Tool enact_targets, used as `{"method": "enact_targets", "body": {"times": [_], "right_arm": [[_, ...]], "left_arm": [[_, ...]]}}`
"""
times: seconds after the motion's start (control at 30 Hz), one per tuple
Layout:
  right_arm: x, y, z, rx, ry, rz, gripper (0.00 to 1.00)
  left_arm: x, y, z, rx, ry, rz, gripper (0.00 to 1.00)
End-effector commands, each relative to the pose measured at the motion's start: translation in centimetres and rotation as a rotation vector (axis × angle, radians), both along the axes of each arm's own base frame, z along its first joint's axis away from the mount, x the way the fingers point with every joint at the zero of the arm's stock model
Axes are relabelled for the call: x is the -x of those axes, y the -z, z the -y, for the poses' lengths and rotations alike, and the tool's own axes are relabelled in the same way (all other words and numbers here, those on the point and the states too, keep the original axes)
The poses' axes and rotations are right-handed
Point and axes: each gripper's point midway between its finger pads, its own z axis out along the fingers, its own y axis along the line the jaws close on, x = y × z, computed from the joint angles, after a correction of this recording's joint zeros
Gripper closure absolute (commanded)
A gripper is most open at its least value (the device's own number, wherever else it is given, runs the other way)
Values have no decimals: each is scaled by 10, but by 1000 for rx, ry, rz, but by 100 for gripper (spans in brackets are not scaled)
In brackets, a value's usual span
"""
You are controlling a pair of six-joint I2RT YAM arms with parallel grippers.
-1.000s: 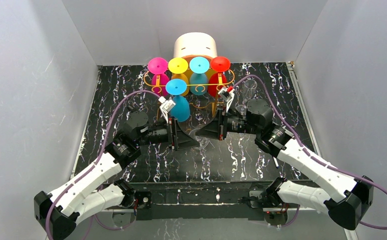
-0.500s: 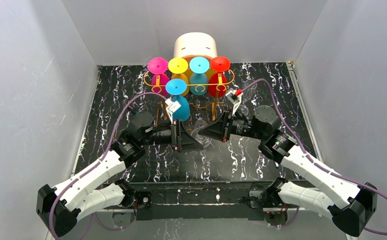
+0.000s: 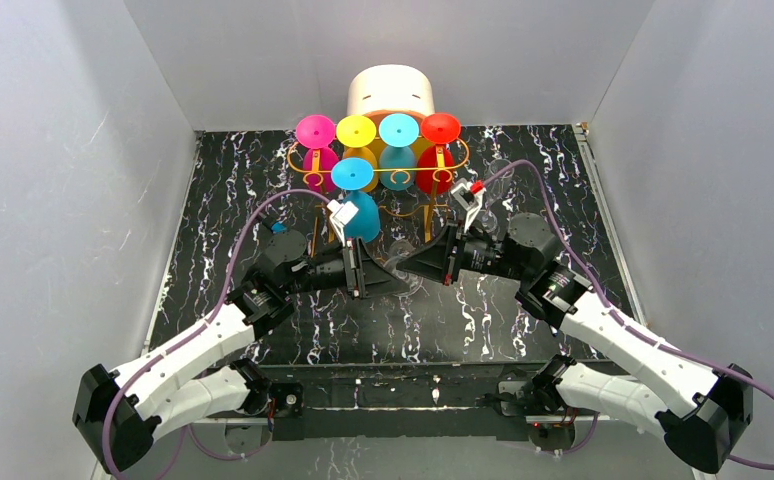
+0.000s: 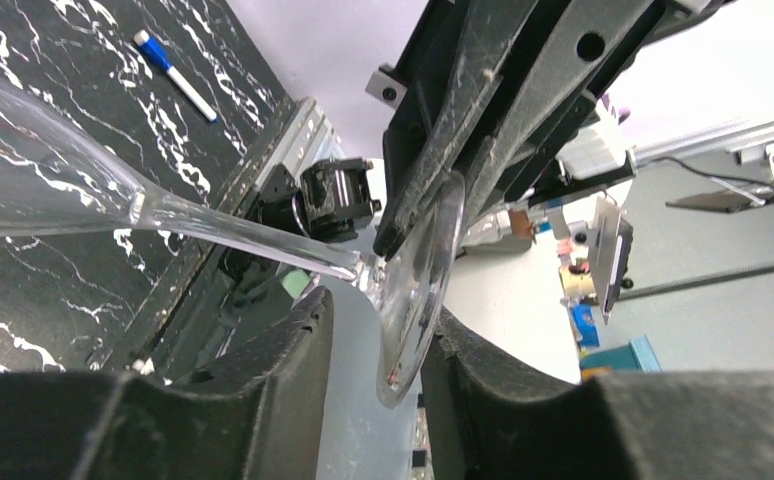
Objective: Take the wine glass off the wine glass rack
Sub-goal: Place the wine glass at the center of the board.
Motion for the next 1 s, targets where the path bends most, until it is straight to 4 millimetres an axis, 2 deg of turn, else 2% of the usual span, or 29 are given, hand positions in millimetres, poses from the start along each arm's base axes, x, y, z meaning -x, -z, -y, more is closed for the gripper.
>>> {"method": "enact_targets", "body": {"times": [0.0, 0.07, 0.17, 0.27, 0.3, 0.43, 0.5, 0.57, 0.77, 0.87, 0.97], "right_arm": [[3, -26, 3, -88, 8, 95, 99], [2, -27, 5, -93, 19, 93, 99], [2, -27, 6, -96, 25, 93, 99], [2, -26, 7, -97, 35, 89, 99], [2, -26, 8, -99, 37, 86, 97], [0, -31, 10, -113, 59, 88, 79], [-3, -31, 12, -114, 82, 80, 75], [-7, -31, 15, -117, 119, 66, 64], [-25, -45, 38, -137, 304, 67, 37], [-49, -31, 64, -91, 515, 27, 28], [-73, 10, 99, 4, 767, -93, 24]], "left_arm": [[-8, -11, -2, 65, -80, 11, 69], [-8, -8, -4, 79, -100, 5, 73], [-8, -5, -3, 74, -93, -3, 86], [1, -10, 0, 77, -36, 29, 100], [4, -11, 1, 72, -18, 37, 100], [10, -6, 3, 50, 13, 47, 100], [14, -4, 5, 40, 46, 47, 100], [19, -1, 5, 19, 74, 54, 100], [25, 8, -1, -52, 106, 123, 100], [28, 6, -5, -51, 116, 173, 100], [35, -5, -10, -22, 142, 262, 100]]}}
